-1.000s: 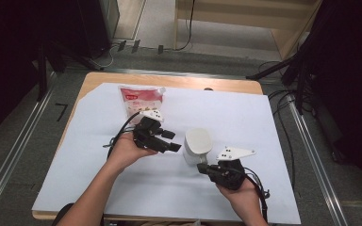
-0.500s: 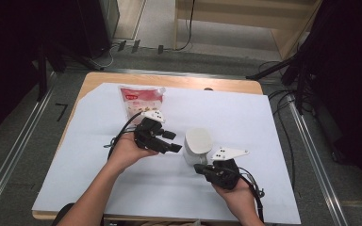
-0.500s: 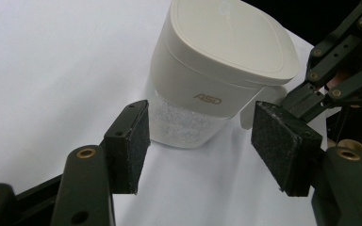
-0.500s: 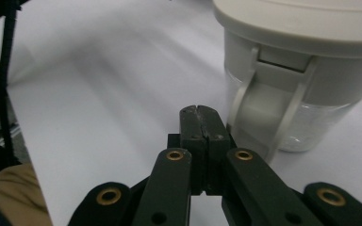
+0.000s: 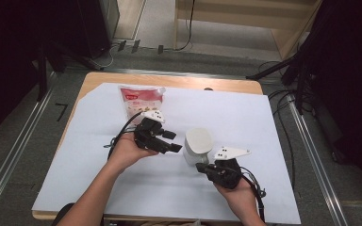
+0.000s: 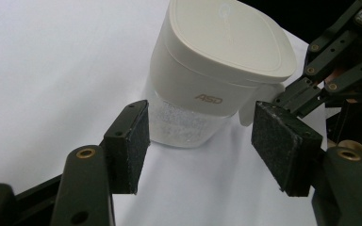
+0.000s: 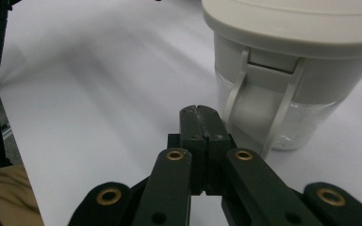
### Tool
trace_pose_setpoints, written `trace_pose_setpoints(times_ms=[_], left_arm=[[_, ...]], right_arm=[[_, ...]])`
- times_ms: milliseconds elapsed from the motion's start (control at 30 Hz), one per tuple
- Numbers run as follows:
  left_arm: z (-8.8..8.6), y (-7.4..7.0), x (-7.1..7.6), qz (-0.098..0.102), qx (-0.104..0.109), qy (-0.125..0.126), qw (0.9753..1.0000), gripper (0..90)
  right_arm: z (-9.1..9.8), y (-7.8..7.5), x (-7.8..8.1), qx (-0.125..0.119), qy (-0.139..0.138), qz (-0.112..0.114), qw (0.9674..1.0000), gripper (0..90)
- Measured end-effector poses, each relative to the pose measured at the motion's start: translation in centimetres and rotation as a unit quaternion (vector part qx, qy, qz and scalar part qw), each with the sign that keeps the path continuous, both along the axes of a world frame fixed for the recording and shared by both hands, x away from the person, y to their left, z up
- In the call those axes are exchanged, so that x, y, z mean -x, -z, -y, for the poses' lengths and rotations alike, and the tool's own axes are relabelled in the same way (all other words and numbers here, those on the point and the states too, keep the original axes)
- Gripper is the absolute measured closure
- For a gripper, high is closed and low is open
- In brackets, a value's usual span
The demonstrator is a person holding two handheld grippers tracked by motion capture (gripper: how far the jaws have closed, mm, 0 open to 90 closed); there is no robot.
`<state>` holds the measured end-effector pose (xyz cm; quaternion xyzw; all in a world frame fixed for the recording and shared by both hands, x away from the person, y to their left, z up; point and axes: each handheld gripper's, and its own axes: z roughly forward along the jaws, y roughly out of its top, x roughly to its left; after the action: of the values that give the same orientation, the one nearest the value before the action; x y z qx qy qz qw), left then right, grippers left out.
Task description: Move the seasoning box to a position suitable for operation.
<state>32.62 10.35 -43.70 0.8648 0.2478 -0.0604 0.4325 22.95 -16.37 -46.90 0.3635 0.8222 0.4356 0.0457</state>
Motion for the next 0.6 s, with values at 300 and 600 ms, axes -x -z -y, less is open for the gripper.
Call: trace_pose_setpoints(times_ms=[300,600], left_arm=[[0.0,0.0,0.0,0.000,-0.001,0.001,1.0000,38.5],[0.0,0.0,0.0,0.004,0.000,0.002,1.0000,38.5]], right_arm=[[1.2,-0.1,-0.4,0.002,0.018,-0.004,0.9998,90.0],[2.2,-0.2,-0.9,0.004,0.029,-0.009,0.9995,90.0]])
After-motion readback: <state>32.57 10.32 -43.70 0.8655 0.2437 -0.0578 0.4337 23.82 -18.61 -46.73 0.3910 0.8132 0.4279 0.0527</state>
